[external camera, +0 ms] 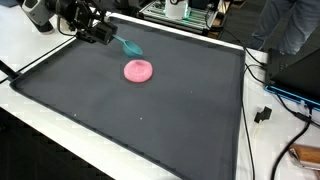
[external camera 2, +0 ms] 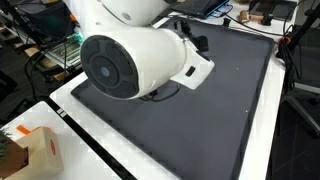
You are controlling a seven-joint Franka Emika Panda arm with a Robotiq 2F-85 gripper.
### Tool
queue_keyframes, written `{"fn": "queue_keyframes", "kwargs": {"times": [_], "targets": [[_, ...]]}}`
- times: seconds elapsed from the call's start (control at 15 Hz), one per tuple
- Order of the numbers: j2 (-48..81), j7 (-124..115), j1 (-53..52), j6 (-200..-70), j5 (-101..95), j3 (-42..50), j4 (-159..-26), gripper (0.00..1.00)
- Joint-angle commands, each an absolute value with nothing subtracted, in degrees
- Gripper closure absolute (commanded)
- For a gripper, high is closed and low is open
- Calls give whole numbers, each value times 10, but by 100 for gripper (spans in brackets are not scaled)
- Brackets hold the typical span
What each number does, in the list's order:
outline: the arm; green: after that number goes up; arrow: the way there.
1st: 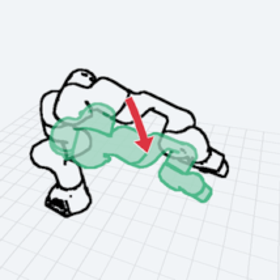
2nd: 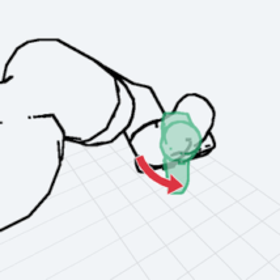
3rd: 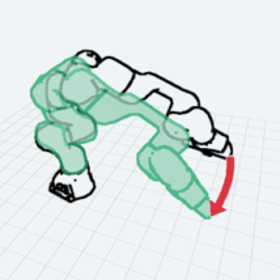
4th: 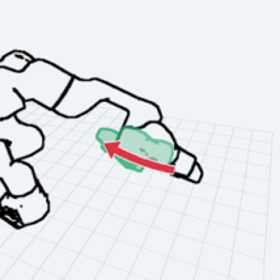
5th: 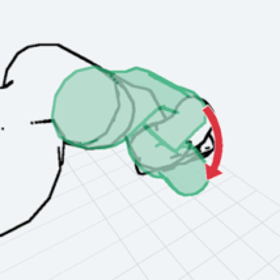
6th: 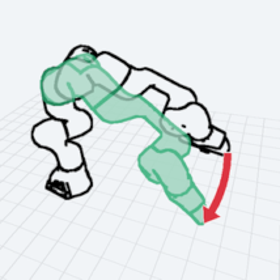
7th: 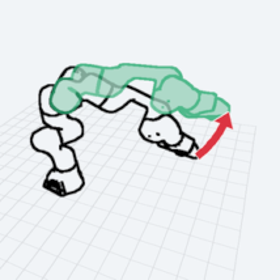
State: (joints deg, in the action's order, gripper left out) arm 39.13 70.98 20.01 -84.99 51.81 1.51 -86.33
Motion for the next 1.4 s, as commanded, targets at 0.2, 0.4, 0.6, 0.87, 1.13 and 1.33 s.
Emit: {"fn": "queue_keyframes", "kwargs": {"times": [0.2, 0.4, 0.6, 0.87, 1.13, 1.33], "targets": [[345, 679, 181, -851, 515, 25, -878, 75], [320, 654, 169, -861, 505, 29, -882, 75], [295, 627, 153, -877, 487, 35, -887, 75], [263, 582, 128, -914, 440, 37, -896, 75], [233, 535, 104, -969, 378, 33, -914, 75], [210, 499, 86, -1016, 329, 27, -935, 75]]}}
